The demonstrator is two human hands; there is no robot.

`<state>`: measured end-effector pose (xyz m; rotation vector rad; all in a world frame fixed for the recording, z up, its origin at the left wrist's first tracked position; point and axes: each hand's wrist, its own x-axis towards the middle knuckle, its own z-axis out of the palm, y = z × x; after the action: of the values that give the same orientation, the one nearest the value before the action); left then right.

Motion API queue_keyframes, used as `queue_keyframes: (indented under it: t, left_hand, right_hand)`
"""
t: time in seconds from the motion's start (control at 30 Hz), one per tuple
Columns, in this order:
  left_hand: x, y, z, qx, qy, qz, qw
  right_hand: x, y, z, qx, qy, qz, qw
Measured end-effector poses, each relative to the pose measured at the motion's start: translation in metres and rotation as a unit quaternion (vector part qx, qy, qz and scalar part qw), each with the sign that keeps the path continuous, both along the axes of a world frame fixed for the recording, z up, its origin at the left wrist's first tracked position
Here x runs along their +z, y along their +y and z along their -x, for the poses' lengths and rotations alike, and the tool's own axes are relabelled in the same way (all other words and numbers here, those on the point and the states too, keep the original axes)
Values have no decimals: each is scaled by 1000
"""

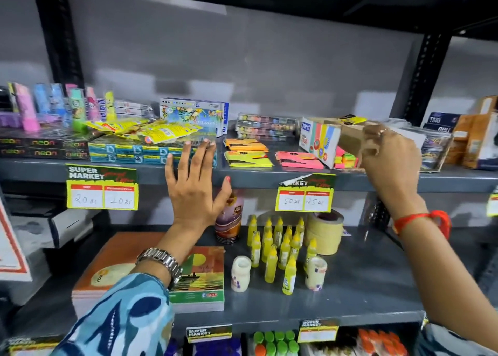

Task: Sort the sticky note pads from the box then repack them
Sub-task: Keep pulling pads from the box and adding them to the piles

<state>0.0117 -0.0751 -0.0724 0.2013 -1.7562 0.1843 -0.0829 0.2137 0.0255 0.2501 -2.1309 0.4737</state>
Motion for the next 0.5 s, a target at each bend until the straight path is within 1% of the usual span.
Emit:
queue_keyframes:
  t: [0.1, 0.17, 0.23, 0.3, 0.33, 0.4, 0.5]
  left_hand:
    - [-1, -1, 1, -1, 2, 0, 1000]
    - [-1, -1, 1, -2, 1, -2, 1000]
    - [-2, -1, 1, -5, -2, -4, 1000]
    - [-1, -1, 0, -6, -4, -6, 1000]
    - [-1, -1, 0, -6, -4, -6, 1000]
    - [-1, 0, -1, -5, -6, -7, 1000]
    - [0, 0, -2, -6, -11, -8, 1000]
  right_hand:
    - [-8, 12, 8, 52, -9, -16, 998]
    - [-12, 17, 13, 82, -5, -10, 997]
    - [-14, 23, 19, 58, -47, -35, 997]
    - [-16, 30, 23, 35, -104, -78, 991]
    - [-17, 32, 23, 30, -115, -103, 988]
    - [-17, 35, 20, 16, -107, -150, 983]
    - [-15, 36, 12, 1, -62, -161, 985]
